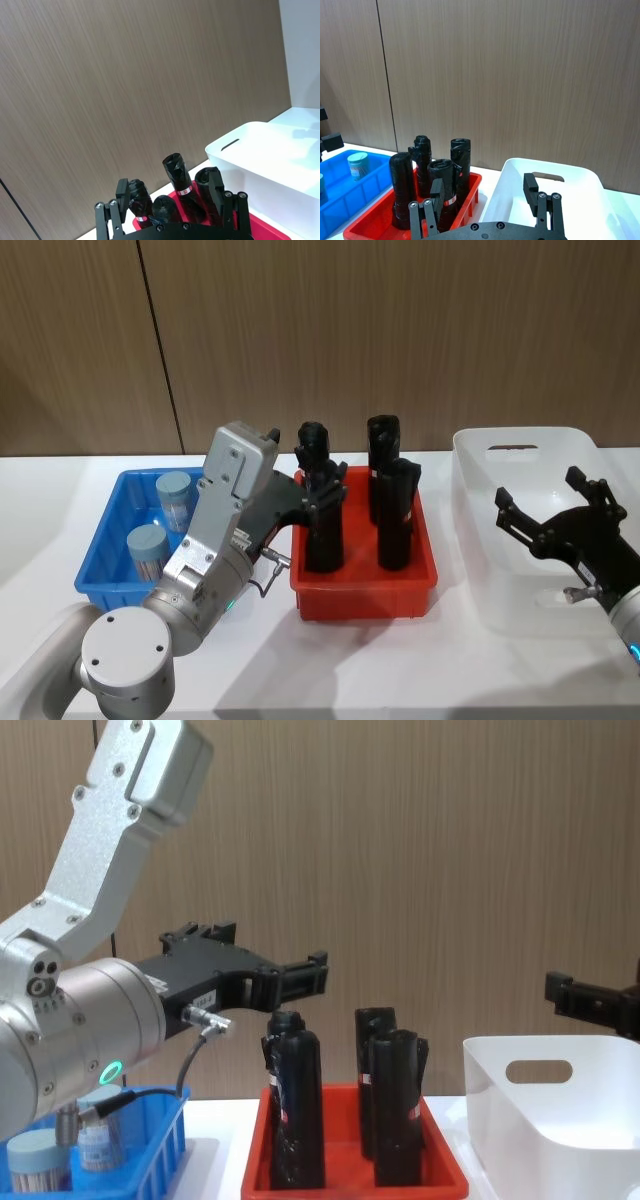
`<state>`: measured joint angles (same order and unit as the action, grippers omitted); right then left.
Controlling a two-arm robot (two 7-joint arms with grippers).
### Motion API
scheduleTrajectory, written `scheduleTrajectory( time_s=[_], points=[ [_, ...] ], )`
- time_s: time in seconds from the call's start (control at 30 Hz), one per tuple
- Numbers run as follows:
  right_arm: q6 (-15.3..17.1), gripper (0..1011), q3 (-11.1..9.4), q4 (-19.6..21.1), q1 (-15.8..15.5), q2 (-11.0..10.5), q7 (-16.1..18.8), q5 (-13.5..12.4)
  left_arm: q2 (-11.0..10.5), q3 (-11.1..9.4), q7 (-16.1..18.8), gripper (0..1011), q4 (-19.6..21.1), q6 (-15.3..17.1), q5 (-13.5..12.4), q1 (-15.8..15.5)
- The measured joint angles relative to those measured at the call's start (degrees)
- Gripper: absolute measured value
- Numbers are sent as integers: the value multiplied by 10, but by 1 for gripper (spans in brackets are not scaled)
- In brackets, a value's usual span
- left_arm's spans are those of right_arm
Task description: Pick the cotton swabs from the blue box and place them into the white box.
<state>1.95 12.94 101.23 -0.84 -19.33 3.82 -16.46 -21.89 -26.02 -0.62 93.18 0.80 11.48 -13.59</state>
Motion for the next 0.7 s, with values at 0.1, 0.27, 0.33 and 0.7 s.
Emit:
scheduleTrajectory(
  time_s=[0.1, 0.27, 0.33, 0.7],
  points=[
    [0, 1001, 0, 0, 0, 0, 0, 0, 0, 0, 0, 1003, 0, 0, 0, 0],
    [0, 1001, 0, 0, 0, 0, 0, 0, 0, 0, 0, 1003, 0, 0, 0, 0],
    [0, 1001, 0, 0, 0, 0, 0, 0, 0, 0, 0, 1003, 0, 0, 0, 0],
    [0, 1001, 0, 0, 0, 0, 0, 0, 0, 0, 0, 1003, 0, 0, 0, 0]
  ],
)
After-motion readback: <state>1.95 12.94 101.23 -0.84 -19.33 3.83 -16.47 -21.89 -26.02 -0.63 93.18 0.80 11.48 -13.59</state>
